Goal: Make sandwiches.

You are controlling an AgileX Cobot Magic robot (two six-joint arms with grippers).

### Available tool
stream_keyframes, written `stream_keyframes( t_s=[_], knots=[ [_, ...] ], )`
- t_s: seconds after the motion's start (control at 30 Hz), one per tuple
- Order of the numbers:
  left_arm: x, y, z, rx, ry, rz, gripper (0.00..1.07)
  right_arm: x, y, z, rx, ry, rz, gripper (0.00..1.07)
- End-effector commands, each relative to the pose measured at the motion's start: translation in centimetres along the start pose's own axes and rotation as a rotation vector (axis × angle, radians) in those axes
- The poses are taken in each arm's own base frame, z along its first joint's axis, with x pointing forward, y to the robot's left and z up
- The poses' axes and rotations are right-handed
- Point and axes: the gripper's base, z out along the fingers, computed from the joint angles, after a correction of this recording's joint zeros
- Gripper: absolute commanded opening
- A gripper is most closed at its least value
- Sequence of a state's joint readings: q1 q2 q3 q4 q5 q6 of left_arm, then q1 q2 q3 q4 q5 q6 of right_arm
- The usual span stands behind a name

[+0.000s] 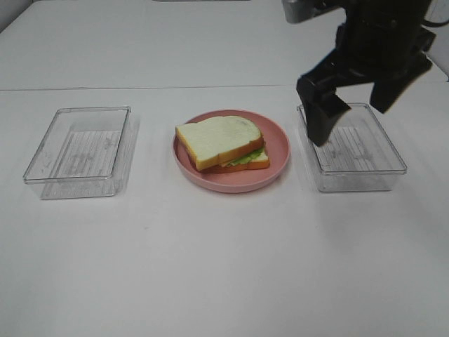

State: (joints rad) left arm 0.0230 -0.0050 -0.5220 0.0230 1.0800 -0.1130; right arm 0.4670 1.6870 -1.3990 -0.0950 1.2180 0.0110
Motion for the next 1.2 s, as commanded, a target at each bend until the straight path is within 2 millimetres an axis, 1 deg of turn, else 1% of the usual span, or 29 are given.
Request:
stream_keyframes(
  t_s=[0.03,0.07,0.13,0.17,0.2,0.23,0.27,0.3,0.33,0.43,0.47,0.5,0.53,0.57,0.6,0.63,0.7,0.73,0.8,0.83,0.87,0.9,0.93,0.97,1.0,1.03,1.1,1.17,1.2],
  knots=[
    [-0.1,0.0,0.0,0.004,-0.011,0.001,0.96,3.6,0.2,0.5,-0.020,0.159,0.008,0.99],
    [-0.1,0.0,0.0,0.004,-0.011,0.001,0.96,3.6,0.2,0.5,-0.020,0.159,0.008,0.99],
    [-0.1,0.0,0.0,0.004,-0.011,0.001,0.96,6.7,0.3,1.0,-0.021,0.166,0.014,0.99],
    [-0.1,0.0,0.0,0.004,-0.011,0.001,0.96,6.7,0.3,1.0,-0.021,0.166,0.014,0.99],
    [-0.1,0.0,0.0,0.004,-0.011,0.001,0.96,7.5,0.3,1.1,-0.024,0.160,0.020,0.99],
    [-0.1,0.0,0.0,0.004,-0.011,0.001,0.96,7.5,0.3,1.1,-0.024,0.160,0.020,0.99],
    [-0.1,0.0,0.0,0.004,-0.011,0.001,0.96,8.9,0.4,1.2,-0.025,0.155,0.028,0.99],
    [-0.1,0.0,0.0,0.004,-0.011,0.001,0.96,9.8,0.4,1.3,-0.023,0.155,0.031,0.99],
    [-0.1,0.0,0.0,0.004,-0.011,0.001,0.96,11.3,0.4,1.3,-0.023,0.144,0.042,0.99],
    [-0.1,0.0,0.0,0.004,-0.011,0.001,0.96,12.0,0.4,1.4,-0.023,0.142,0.045,0.99],
    [-0.1,0.0,0.0,0.004,-0.011,0.001,0.96,13.4,0.5,1.6,-0.023,0.133,0.046,0.99],
    [-0.1,0.0,0.0,0.004,-0.011,0.001,0.96,14.1,0.5,1.8,-0.023,0.134,0.046,0.99],
    [-0.1,0.0,0.0,0.004,-0.011,0.001,0.96,14.1,0.5,1.8,-0.023,0.134,0.046,0.99],
    [-0.1,0.0,0.0,0.004,-0.011,0.001,0.96,15.3,0.5,1.9,-0.023,0.128,0.052,0.99],
    [-0.1,0.0,0.0,0.004,-0.011,0.001,0.96,15.9,0.5,2.0,-0.022,0.127,0.061,0.99],
    [-0.1,0.0,0.0,0.004,-0.011,0.001,0.96,15.9,0.5,2.0,-0.022,0.127,0.061,0.99],
    [-0.1,0.0,0.0,0.004,-0.011,0.001,0.96,17.9,0.4,2.3,-0.005,0.116,0.099,0.99],
    [-0.1,0.0,0.0,0.004,-0.011,0.001,0.96,17.9,0.4,2.3,-0.005,0.116,0.099,0.99],
    [-0.1,0.0,0.0,0.004,-0.011,0.001,0.96,19.2,0.3,2.4,0.009,0.096,0.130,0.99],
    [-0.1,0.0,0.0,0.004,-0.011,0.001,0.96,19.2,0.3,2.4,0.009,0.096,0.130,0.99],
    [-0.1,0.0,0.0,0.004,-0.011,0.001,0.96,19.7,0.2,2.4,0.000,0.089,0.151,0.99],
    [-0.1,0.0,0.0,0.004,-0.011,0.001,0.96,20.7,-0.4,2.5,-0.016,0.081,0.219,0.99],
    [-0.1,0.0,0.0,0.004,-0.011,0.001,0.96,20.7,-0.4,2.5,-0.016,0.081,0.219,0.99],
    [-0.1,0.0,0.0,0.004,-0.011,0.001,0.96,21.2,-0.8,2.6,-0.022,0.075,0.263,0.99],
    [-0.1,0.0,0.0,0.004,-0.011,0.001,0.96,22.4,-1.5,2.6,-0.021,0.056,0.343,0.99],
    [-0.1,0.0,0.0,0.004,-0.011,0.001,0.96,22.4,-1.5,2.6,-0.021,0.056,0.343,0.99],
    [-0.1,0.0,0.0,0.004,-0.011,0.001,0.96,23.0,-1.9,2.5,-0.019,0.040,0.388,0.99],
    [-0.1,0.0,0.0,0.004,-0.011,0.001,0.96,25.5,-2.5,1.8,0.009,-0.069,0.505,0.99],
    [-0.1,0.0,0.0,0.004,-0.011,0.001,0.96,25.5,-2.5,1.8,0.009,-0.069,0.505,0.99]
  ],
)
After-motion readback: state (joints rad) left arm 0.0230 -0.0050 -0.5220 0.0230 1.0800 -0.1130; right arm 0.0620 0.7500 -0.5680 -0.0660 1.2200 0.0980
